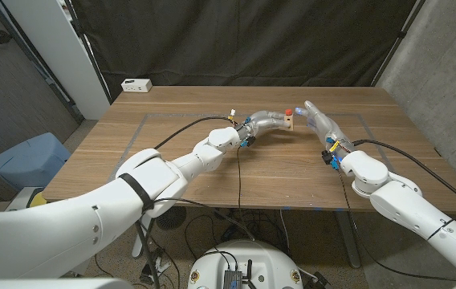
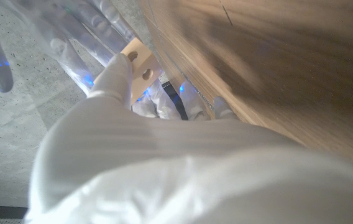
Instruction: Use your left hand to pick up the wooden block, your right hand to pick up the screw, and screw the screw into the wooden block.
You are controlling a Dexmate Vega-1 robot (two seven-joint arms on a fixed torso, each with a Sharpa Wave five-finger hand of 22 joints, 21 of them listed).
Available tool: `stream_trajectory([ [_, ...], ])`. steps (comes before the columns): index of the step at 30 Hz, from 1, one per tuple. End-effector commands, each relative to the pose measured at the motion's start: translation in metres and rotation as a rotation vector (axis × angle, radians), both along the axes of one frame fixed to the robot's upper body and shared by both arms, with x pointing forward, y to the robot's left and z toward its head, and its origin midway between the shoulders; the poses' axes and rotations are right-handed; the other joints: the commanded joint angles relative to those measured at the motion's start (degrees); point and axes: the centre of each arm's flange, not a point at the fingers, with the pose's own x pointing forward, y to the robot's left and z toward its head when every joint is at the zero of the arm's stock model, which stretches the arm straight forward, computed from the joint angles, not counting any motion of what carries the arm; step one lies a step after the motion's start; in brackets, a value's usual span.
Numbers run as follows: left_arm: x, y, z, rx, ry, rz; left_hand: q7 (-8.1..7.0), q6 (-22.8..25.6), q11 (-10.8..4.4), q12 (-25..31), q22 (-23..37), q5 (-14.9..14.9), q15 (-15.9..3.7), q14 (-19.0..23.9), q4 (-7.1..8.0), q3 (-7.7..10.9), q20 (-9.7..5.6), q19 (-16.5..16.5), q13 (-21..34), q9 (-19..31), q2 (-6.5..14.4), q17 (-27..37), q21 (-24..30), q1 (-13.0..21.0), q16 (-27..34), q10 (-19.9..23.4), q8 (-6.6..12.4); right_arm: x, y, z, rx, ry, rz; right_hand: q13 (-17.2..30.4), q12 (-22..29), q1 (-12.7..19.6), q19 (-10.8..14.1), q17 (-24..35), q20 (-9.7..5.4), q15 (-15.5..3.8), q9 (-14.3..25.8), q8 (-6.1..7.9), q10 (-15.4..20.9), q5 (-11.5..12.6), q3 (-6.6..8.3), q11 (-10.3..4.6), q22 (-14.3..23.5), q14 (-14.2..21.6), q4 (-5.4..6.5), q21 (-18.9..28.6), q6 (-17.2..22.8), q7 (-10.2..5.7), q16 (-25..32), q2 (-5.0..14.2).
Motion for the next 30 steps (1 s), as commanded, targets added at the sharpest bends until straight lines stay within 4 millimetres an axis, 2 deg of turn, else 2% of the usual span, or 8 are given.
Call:
stream_trajectory([
  [1,-0.004,-0.001,-0.001,0.004,-0.020,-0.017,0.02,0.6,-0.07,0.4,0.1,0.2,-1.55,0.0,2.38,2.47,0.14,0.4,0.1,0.1,1.5,0.2,0.6,-1.1,0.0,0.5,0.31,0.007,-0.002,0.000,0.011,-0.004,0.003,0.0,0.2,-0.4,0.1,0.1,0.12,-0.34,0.1,0.21,-4.6,0.3,0.52,0.27,0.2,-9.7,-0.06,0.3,0.1,0.18,0.4,0.04],
  [30,-0.010,-0.002,-0.008,-0.002,-0.021,-0.030,0.05,0.6,-0.12,0.4,0.1,0.3,-1.51,0.0,2.40,2.56,0.13,0.4,0.1,0.1,1.5,0.2,0.6,-1.3,0.0,0.5,0.30,0.002,0.008,-0.001,-0.010,-0.009,0.034,0.0,0.2,-0.5,0.1,0.1,0.17,-0.33,0.1,0.28,-4.6,0.3,0.60,0.23,0.2,-9.7,-0.05,0.3,0.3,0.23,0.4,0.01],
])
